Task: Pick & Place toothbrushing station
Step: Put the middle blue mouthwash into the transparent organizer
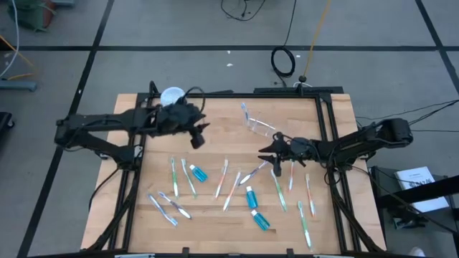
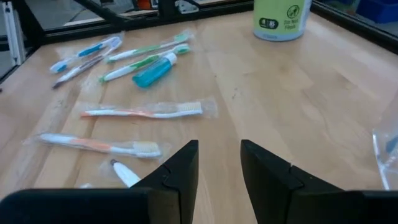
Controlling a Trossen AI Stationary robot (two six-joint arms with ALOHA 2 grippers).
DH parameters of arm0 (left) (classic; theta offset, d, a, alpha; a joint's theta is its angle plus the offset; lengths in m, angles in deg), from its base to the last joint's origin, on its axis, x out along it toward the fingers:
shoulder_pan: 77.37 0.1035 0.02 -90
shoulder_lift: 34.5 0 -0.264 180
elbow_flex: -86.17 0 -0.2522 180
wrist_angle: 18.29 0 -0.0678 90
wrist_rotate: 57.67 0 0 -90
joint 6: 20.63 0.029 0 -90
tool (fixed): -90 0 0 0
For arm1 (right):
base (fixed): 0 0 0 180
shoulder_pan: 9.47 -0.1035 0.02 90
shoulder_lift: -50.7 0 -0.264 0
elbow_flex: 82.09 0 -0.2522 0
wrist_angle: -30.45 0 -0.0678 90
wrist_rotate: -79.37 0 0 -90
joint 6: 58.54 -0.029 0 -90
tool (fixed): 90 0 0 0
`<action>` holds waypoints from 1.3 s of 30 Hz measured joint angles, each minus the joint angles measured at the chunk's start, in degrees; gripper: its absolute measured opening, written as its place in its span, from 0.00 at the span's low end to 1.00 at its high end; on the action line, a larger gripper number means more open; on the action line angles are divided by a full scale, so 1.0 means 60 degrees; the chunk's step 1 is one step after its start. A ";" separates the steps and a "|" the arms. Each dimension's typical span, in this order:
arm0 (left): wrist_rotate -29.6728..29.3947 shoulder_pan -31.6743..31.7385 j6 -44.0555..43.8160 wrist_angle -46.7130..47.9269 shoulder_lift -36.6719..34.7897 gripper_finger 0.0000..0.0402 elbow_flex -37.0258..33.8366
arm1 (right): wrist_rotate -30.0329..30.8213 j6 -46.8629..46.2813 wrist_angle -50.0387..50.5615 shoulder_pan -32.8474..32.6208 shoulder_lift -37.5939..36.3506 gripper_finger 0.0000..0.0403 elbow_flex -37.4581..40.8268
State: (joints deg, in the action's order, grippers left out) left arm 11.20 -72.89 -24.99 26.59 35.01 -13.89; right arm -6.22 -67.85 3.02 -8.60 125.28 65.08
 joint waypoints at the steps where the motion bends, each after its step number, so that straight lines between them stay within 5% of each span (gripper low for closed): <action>1: 0.0046 -0.0080 0.0016 -0.0634 -0.0179 0.40 -0.0444 | -0.0013 -0.0265 -0.0060 0.0000 0.0020 0.28 0.0000; 8: 0.0214 -0.0028 0.0221 -0.3424 -0.1113 0.40 -0.2929 | 0.0166 -0.0381 -0.0395 -0.1073 0.0197 0.24 -0.0358; 13: 0.0092 0.0372 0.0218 -0.4941 -0.1194 0.40 -0.3247 | 0.0503 0.0432 0.0027 -0.2226 0.0584 0.18 -0.2224; 18: 0.0099 0.0490 0.0277 -0.5166 -0.1171 0.40 -0.3247 | 0.0776 0.0200 0.2794 -0.3254 0.1739 0.18 -0.4719; 24: 0.0331 0.0482 0.0274 -0.5161 -0.1169 0.40 -0.3247 | 0.1267 -0.1887 0.6523 -0.3754 0.3474 0.20 -0.7087; 31: 0.1144 0.0481 -0.0061 -0.5128 -0.1164 0.40 -0.3247 | 0.1252 -0.3987 0.9434 -0.3624 0.3975 0.32 -0.7257; 39: 0.1368 0.0482 -0.0328 -0.5064 -0.1129 0.40 -0.3251 | 0.1228 -0.7675 0.9735 -0.3199 0.3975 0.50 -0.7260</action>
State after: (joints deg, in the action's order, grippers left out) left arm 19.40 -70.00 -26.97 -3.79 28.24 -33.39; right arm 1.14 -113.90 61.43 -27.79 149.13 21.51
